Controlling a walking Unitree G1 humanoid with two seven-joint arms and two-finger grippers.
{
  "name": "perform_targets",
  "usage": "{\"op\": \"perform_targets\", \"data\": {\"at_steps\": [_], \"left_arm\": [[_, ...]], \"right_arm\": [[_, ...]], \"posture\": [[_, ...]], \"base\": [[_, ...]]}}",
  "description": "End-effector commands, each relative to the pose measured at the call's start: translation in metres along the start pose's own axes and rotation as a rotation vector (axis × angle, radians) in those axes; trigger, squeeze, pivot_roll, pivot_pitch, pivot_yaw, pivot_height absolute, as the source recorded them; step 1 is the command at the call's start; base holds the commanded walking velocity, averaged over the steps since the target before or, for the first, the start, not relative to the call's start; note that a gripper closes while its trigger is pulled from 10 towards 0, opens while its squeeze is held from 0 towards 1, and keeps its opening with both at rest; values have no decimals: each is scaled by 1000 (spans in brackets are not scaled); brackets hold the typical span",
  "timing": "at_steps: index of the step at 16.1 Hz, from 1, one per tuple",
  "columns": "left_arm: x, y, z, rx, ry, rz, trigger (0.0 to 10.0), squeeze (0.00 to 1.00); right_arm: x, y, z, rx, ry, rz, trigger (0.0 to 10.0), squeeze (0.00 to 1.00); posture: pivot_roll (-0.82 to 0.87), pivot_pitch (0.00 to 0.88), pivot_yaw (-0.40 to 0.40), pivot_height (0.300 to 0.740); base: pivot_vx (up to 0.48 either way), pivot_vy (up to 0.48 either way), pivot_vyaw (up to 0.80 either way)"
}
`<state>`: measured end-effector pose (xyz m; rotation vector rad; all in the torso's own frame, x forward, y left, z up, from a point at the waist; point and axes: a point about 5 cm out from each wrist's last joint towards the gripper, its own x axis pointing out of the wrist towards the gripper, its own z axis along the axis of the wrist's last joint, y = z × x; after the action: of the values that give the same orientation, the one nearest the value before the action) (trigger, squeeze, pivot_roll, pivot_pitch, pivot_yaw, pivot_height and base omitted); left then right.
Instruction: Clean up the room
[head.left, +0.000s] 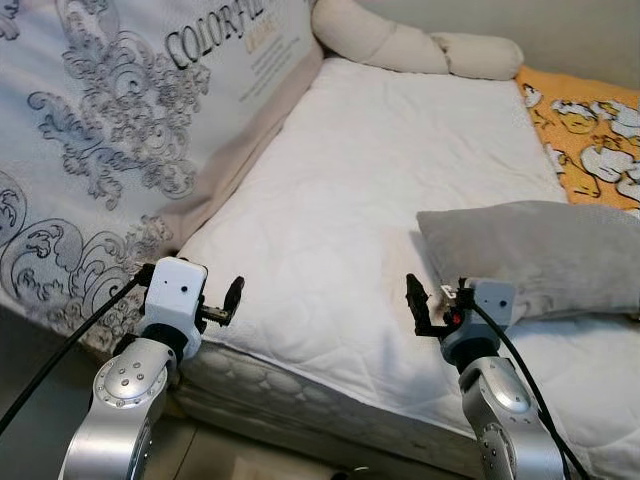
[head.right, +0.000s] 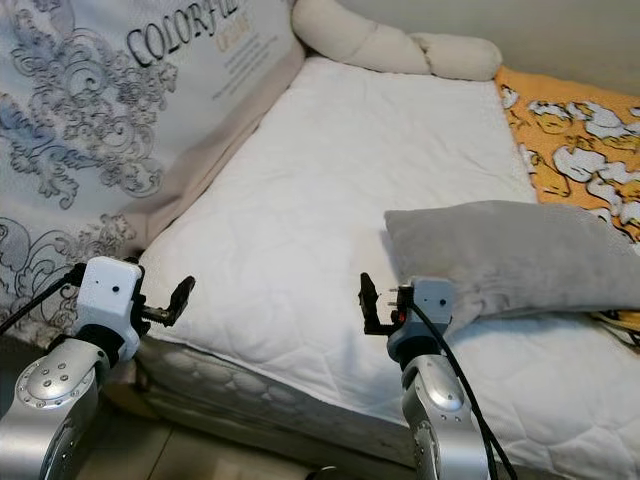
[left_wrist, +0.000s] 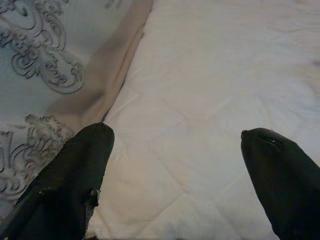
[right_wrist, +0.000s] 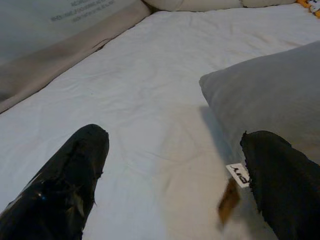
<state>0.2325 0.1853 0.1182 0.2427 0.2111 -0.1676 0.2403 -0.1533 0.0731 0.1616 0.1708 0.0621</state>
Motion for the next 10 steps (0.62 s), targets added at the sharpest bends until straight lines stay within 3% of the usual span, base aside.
{"op": "perform_targets", "data": {"at_steps": [1,9,10], "left_arm": [[2,1,4,9,-23,12,10000,0],[1,0,3,29,-26,6,10000,0],[1,0,3,39,-22,4,10000,0]], "right_arm": [[1,-1,8,-18,-25,-4,10000,1000],[1,-2,7,-19,-25,0,10000,1000],[1,-2,8,-19,-31,1,10000,1000]], "posture": [[-8,0,-40,740],[-7,0,-41,740],[-7,0,-41,740]], "base": [[0,0,-800],[0,0,-795],[0,0,0]]}}
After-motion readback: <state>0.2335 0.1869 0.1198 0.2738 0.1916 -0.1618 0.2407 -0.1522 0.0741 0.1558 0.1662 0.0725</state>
